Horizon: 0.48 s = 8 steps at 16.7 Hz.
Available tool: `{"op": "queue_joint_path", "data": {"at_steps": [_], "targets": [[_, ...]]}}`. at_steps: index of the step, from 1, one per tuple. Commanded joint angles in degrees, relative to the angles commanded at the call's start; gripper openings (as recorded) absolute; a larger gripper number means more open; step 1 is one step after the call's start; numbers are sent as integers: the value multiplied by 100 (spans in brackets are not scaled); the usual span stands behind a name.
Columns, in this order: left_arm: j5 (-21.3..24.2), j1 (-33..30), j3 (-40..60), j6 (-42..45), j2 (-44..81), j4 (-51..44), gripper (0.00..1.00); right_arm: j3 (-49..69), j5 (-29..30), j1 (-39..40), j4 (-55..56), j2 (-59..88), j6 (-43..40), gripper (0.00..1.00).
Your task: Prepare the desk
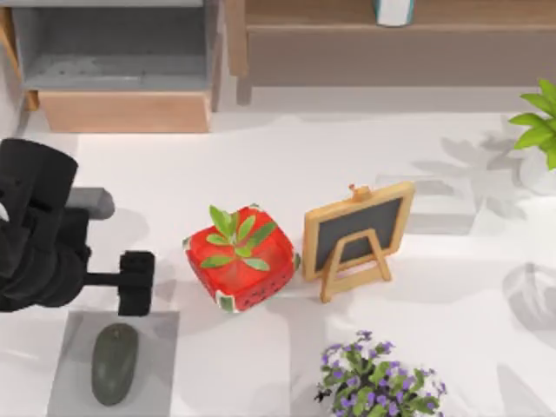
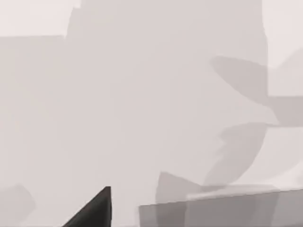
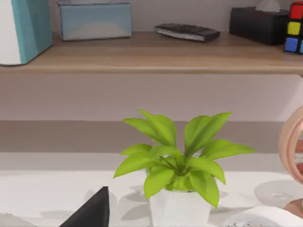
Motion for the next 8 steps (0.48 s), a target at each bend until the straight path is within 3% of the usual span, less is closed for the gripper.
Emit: {"op": "queue_joint_path", "data": {"at_steps": [8], "targets": [[998, 2521, -1074, 3408, 464, 3961, 100, 0, 0, 0, 0, 0, 0, 100]]}}
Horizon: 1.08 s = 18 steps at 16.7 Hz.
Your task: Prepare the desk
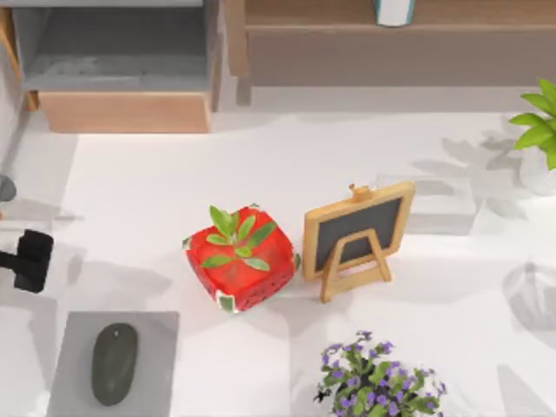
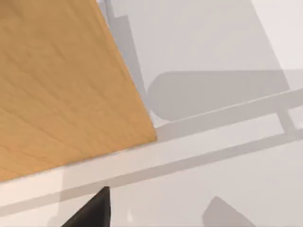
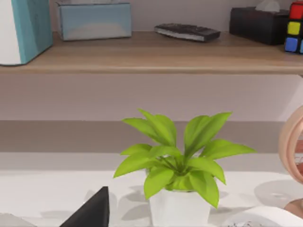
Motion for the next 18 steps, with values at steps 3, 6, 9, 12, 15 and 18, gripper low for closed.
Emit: {"op": "queue_joint_path", "data": {"at_steps": [3, 6, 9, 12, 15, 18], "targets": [[459, 892, -367, 1479, 387, 1650, 100, 0, 0, 0, 0, 0, 0, 100], [939, 1613, -604, 2948, 875, 3251, 100, 0, 0, 0, 0, 0, 0, 100], [1412, 2124, -668, 4307, 1393, 4717, 100, 0, 0, 0, 0, 0, 0, 100], [1835, 2453, -613, 5448, 1868, 5945, 100, 0, 0, 0, 0, 0, 0, 100], [2156, 2631, -513, 6269, 2236, 6827, 100, 0, 0, 0, 0, 0, 0, 100], [2316, 2696, -443, 6664, 2424, 7251, 100, 0, 0, 0, 0, 0, 0, 100]]}}
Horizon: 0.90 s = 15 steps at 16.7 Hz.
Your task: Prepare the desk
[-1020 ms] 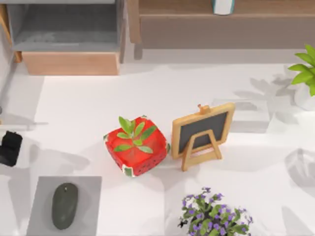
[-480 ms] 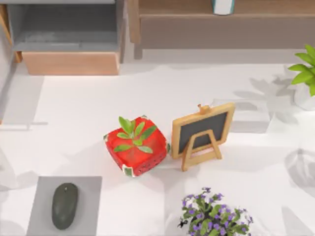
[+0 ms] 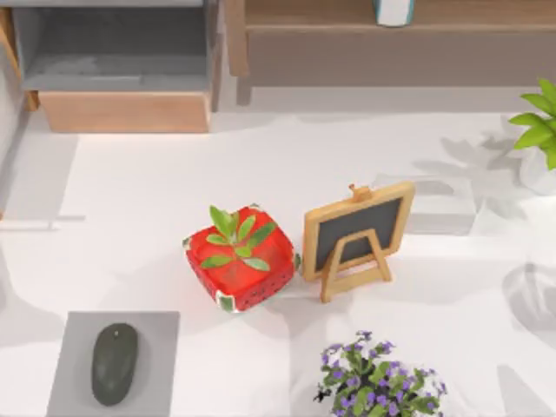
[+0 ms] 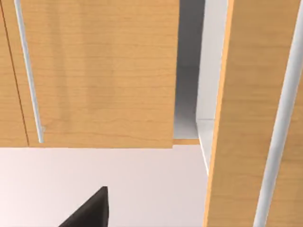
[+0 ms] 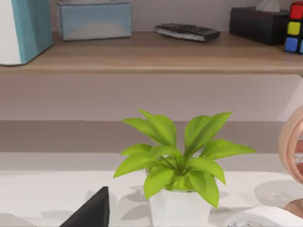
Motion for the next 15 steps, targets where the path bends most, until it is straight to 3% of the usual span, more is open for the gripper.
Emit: {"op": "queue_joint_path", "data": {"at_steps": [15], "targets": [[-278, -288, 504, 22, 199, -278, 100, 0, 0, 0, 0, 0, 0, 100]]}}
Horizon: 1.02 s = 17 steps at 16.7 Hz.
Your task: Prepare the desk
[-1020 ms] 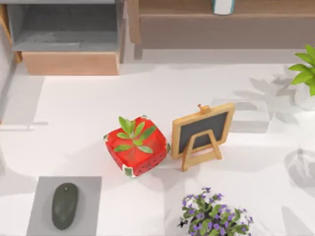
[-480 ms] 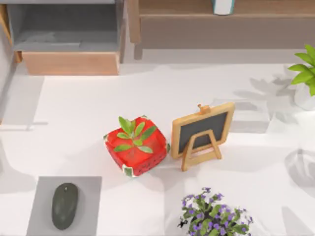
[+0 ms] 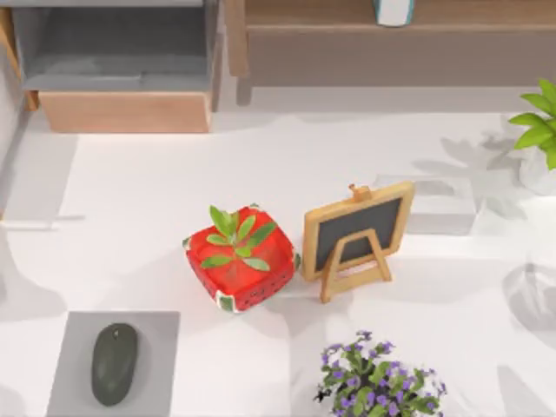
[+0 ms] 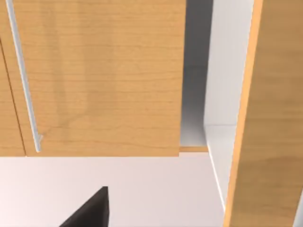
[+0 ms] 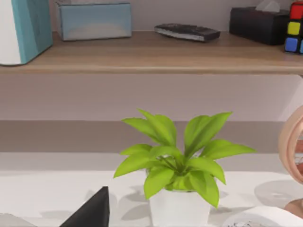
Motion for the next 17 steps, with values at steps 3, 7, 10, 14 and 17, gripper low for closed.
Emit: {"op": "queue_joint_path", "data": {"at_steps": [3, 7, 10, 14, 17], "targets": [[0, 0, 0, 0, 0, 0, 77, 0, 0, 0, 0, 0, 0, 100], [0, 0, 0, 0, 0, 0, 47, 0, 0, 0, 0, 0, 0, 100], [0, 0, 0, 0, 0, 0, 25, 0, 0, 0, 0, 0, 0, 100], [0, 0, 0, 0, 0, 0, 0, 0, 0, 0, 0, 0, 0, 100], [0, 0, 0, 0, 0, 0, 0, 0, 0, 0, 0, 0, 0, 100]]}}
